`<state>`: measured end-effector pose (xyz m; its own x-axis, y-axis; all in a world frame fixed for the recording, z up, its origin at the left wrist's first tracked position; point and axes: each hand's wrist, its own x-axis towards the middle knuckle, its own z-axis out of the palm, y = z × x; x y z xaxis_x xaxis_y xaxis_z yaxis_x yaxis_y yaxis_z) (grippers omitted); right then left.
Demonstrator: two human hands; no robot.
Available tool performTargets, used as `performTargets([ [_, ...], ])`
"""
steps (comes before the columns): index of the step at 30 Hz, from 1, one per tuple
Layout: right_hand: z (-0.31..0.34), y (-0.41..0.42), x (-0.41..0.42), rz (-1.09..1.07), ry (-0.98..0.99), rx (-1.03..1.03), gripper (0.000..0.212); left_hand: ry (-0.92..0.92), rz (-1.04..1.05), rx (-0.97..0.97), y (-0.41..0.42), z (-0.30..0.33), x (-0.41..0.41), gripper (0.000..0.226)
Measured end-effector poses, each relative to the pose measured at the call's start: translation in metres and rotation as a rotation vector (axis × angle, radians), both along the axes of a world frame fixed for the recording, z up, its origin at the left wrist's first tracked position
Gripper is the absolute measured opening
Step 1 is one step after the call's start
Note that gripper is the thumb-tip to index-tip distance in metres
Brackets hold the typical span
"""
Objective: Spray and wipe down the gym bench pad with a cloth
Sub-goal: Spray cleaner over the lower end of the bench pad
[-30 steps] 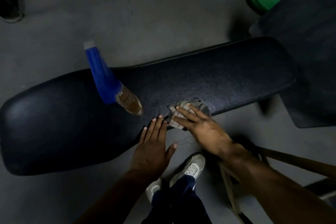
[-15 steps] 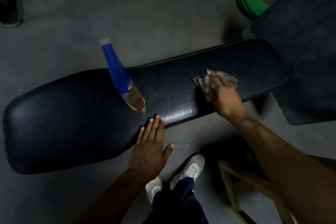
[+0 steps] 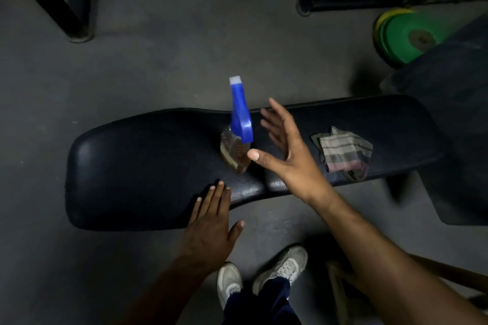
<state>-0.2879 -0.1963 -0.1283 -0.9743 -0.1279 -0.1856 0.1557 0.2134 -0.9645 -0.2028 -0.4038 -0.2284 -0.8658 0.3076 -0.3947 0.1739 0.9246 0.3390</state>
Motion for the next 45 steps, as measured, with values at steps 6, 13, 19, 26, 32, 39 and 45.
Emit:
performTargets([
  [6,0.011,-0.026,-0.034,0.103,0.001,-0.084,0.102,-0.002,0.059,0.003,-0.019,0.002,0.001,0.092],
  [13,0.004,-0.062,-0.039,-0.038,0.115,-0.002,0.032,-0.071,0.058,-0.082,-0.042,-0.001,0.001,0.098],
  [19,0.003,-0.053,0.004,-0.204,0.117,-0.114,0.035,-0.202,0.001,-0.163,-0.051,0.002,-0.002,0.100],
  [26,-0.029,-0.027,0.092,-0.454,-0.179,-0.265,0.050,-0.186,-0.006,-0.152,-0.048,-0.003,0.005,0.087],
  [32,-0.074,-0.012,0.131,-0.426,-0.289,-0.042,0.024,-0.117,-0.014,-0.120,-0.056,-0.011,0.012,0.087],
  [39,-0.099,-0.011,0.137,-0.327,-0.396,0.064,0.016,-0.101,0.083,-0.064,-0.059,-0.012,0.015,0.085],
  [45,-0.107,-0.033,0.139,-0.179,-0.455,0.094,0.015,-0.076,0.258,-0.046,-0.066,-0.009,0.015,0.088],
])
